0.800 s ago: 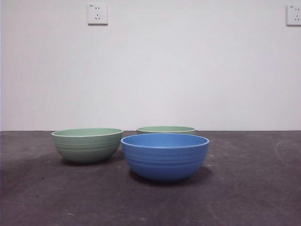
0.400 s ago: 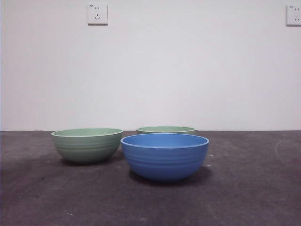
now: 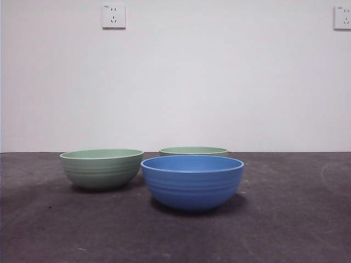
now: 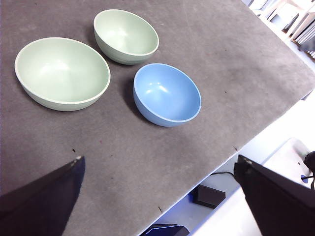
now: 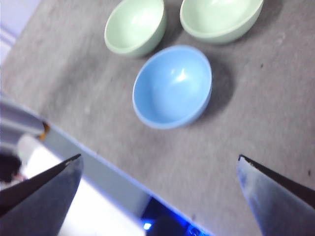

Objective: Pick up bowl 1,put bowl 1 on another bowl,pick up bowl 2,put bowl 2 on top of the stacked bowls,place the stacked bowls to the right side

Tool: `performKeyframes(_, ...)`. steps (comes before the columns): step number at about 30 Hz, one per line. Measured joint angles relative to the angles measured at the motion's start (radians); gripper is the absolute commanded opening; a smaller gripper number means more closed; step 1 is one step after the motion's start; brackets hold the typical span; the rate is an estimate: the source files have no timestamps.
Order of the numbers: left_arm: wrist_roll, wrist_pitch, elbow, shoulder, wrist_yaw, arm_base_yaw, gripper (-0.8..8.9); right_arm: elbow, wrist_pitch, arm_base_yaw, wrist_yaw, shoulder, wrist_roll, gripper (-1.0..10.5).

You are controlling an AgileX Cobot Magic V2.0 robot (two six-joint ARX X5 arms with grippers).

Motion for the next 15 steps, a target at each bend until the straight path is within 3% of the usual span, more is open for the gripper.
performKeyframes(5,0.0,0.0,0.0,0.0,0.0,0.0,5.92,0.042,0.113,0.0,0.058,0.134,0.088,5.6)
performKeyframes(9,0.0,0.0,0.0,0.0,0.0,0.0,5.92,0.117,0.146,0.0,0.123,0.277,0.11,5.6)
performKeyframes(15,0.0,0.0,0.0,0.0,0.0,0.0,5.92,0.268,0.175,0.006,0.152,0.539,0.118,5.6)
